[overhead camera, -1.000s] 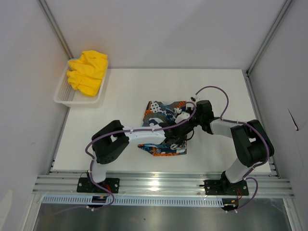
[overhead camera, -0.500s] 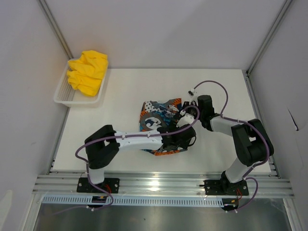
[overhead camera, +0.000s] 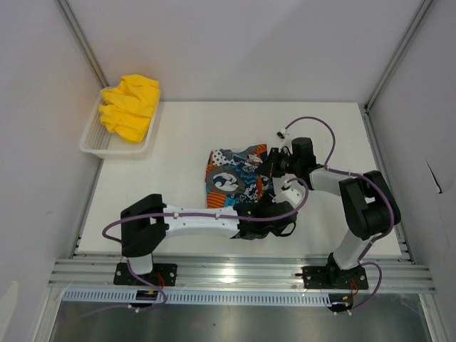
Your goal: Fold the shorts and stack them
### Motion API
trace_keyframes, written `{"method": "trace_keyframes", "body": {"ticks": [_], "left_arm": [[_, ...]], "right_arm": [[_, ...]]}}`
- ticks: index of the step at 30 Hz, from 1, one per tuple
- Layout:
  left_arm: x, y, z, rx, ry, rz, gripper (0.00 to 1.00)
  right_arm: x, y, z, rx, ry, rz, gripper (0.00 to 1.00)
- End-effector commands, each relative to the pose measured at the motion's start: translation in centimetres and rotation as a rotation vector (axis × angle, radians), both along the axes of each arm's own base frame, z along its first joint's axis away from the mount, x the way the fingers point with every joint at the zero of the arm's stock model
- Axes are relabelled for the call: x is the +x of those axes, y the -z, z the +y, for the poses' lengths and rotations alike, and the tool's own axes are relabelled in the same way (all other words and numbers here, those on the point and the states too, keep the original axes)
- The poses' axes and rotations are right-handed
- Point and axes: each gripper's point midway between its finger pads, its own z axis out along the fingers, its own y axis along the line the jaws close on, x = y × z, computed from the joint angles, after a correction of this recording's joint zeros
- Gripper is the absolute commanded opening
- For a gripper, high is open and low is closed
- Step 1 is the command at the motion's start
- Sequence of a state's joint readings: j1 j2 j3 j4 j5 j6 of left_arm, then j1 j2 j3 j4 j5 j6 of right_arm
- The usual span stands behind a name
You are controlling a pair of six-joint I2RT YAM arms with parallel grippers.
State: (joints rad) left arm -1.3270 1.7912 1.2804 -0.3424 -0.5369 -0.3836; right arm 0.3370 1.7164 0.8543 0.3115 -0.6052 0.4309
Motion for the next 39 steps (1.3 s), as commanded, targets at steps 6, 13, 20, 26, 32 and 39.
{"method": "trace_keyframes", "body": {"ticks": [6, 13, 20, 26, 32, 39], "left_arm": [[0.2, 2.9, 0.4, 0.149, 0.145, -0.065, 0.6], [1.4, 4.4, 1.3, 0.233, 0.124, -0.091, 0.56], [0.9, 5.4, 0.6, 0.221, 0.209, -0.033, 0.69], [1.0, 6.3, 0.8, 0.23, 0.222, 0.005, 0.63], [1.2, 7.0, 1.6, 0.237, 0.199, 0.019, 0.59], [1.4, 7.8, 2.6, 0.243, 0.199, 0.041, 0.58]], "right_arm": [[1.5, -1.8, 0.7, 0.026, -0.038, -0.068, 0.02], [1.6, -1.5, 0.8, 0.03, -0.047, -0.058, 0.02], [1.6, -1.2, 0.8, 0.032, -0.05, -0.049, 0.01], [1.6, -1.1, 0.9, 0.034, -0.051, -0.046, 0.02], [1.8, -1.4, 0.9, 0.03, -0.053, -0.05, 0.02], [1.8, -1.0, 1.0, 0.03, -0.056, -0.041, 0.02]]}}
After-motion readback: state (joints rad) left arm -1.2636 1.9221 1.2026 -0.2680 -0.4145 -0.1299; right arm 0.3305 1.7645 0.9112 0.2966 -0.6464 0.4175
